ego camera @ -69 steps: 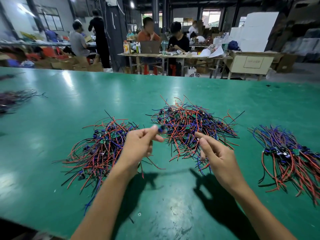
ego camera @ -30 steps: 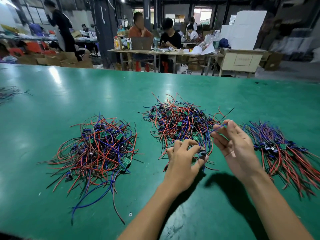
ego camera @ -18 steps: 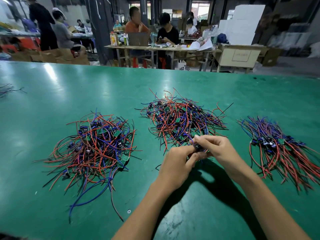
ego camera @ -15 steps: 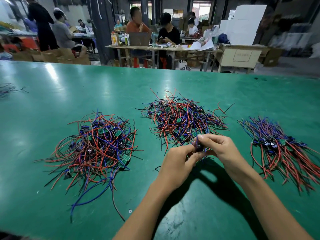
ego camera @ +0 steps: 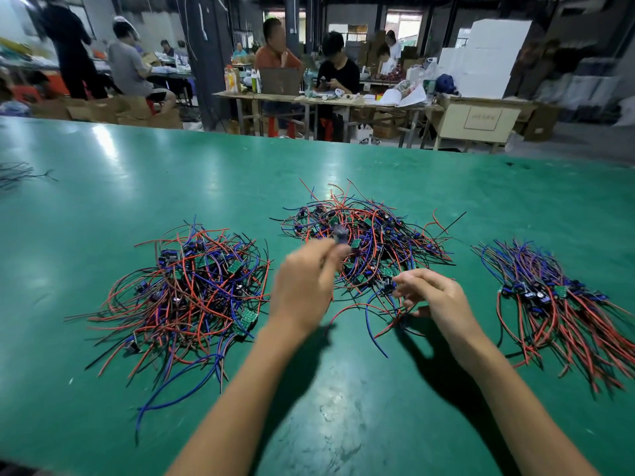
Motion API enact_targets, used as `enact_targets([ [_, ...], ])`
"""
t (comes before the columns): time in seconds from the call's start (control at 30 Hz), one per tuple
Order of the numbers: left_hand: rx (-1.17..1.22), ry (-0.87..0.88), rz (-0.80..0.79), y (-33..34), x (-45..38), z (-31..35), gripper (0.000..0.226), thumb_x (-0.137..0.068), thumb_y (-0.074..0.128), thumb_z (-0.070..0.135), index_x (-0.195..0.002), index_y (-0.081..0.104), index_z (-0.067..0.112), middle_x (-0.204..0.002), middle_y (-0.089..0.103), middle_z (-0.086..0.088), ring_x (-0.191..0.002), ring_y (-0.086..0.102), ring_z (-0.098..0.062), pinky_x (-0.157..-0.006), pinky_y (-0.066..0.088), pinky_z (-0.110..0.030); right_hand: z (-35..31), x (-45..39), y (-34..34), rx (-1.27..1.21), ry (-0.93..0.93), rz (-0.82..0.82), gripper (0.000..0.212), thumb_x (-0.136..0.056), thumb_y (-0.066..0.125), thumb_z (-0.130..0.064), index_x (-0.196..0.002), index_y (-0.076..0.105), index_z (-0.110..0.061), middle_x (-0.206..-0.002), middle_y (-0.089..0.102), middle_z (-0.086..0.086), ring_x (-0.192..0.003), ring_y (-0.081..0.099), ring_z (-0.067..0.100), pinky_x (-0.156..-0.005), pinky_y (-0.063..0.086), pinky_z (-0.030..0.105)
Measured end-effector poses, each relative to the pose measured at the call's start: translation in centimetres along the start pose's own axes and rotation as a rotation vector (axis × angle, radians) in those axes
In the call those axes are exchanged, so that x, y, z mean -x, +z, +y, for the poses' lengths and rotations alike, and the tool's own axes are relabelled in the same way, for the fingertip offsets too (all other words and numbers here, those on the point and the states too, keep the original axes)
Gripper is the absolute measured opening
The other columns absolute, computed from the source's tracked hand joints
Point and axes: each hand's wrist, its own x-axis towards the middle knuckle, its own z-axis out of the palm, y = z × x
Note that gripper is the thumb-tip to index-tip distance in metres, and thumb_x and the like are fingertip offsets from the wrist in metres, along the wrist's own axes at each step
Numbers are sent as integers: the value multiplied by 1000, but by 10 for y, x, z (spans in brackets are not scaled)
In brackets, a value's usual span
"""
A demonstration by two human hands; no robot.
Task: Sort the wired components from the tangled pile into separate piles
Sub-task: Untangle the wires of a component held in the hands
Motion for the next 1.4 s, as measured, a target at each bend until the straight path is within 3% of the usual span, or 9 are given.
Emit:
enact_targets([
  [0.13,-422,-191,287,-64,-31,-32,38,-106,48,38,-97,73,11,-96,71,-15,-85,64,-37,-66,43,-41,14,2,0,640,-261,91,7,-88,74,-38,-88,71,-31,-80,69,-14,-81,61,11,-75,48,32],
  [0.27,-817,-500,-34,-103,-33,-70,37,-103,52,33,-112,70,1,-114,65,-26,-116,51,-41,-84,46,-47,15,5,5,844,-208,-81,31,-80,75,-60,-103,69,-41,-91,54,-13,-89,54,9,-79,44,30],
  [0.37,-828,-535,-133,-105,-21,-73,38,-98,61,35,-117,67,2,-126,57,-23,-126,43,-39,-95,45,-47,10,7,6,833,-202,-71,20,-83,78,-45,-101,75,-37,-87,54,-13,-77,53,1,-71,36,26],
  [0.5,-933,-393,42,-80,-8,-50,36,-92,65,36,-118,66,13,-132,51,-17,-123,40,-36,-98,35,-45,5,10,4,680,-185,-32,27,-80,79,-14,-98,76,-34,-87,65,-8,-60,57,-1,-67,44,18],
  [0.63,-660,-3,139,-28,10,-18,40,-87,68,25,-126,62,18,-138,49,-14,-124,37,-30,-97,27,-43,1,9,1,234,-78,38,43,-77,78,6,-107,71,-24,-101,71,6,-62,67,8,-59,52,18],
  [0.73,-481,217,-20,17,28,0,31,-94,59,32,-122,65,20,-122,60,-4,-112,51,-25,-89,37,-39,0,5,-4,-83,98,35,57,-75,83,6,-124,61,-12,-113,69,15,-83,67,19,-69,52,27],
  [0.9,-395,141,-234,50,48,-4,23,-95,58,33,-110,72,22,-103,64,-2,-101,58,-26,-81,46,-39,-4,1,-20,-466,378,-74,78,-63,78,8,-134,47,1,-103,75,22,-79,77,20,-64,59,21],
  [1.17,-248,200,-94,49,51,0,27,-99,50,32,-89,71,18,-90,63,1,-88,55,-22,-76,44,-38,-11,1,-36,-564,373,-294,60,-70,69,5,-129,58,2,-104,77,12,-73,73,12,-64,60,19],
  [1.4,404,-291,-221,44,44,-3,45,-106,46,37,-91,79,11,-72,74,-1,-52,52,1,-63,51,-25,-12,14,-9,-223,359,-569,49,-68,85,-7,-112,63,-7,-74,65,6,-60,66,17,-53,55,25],
])
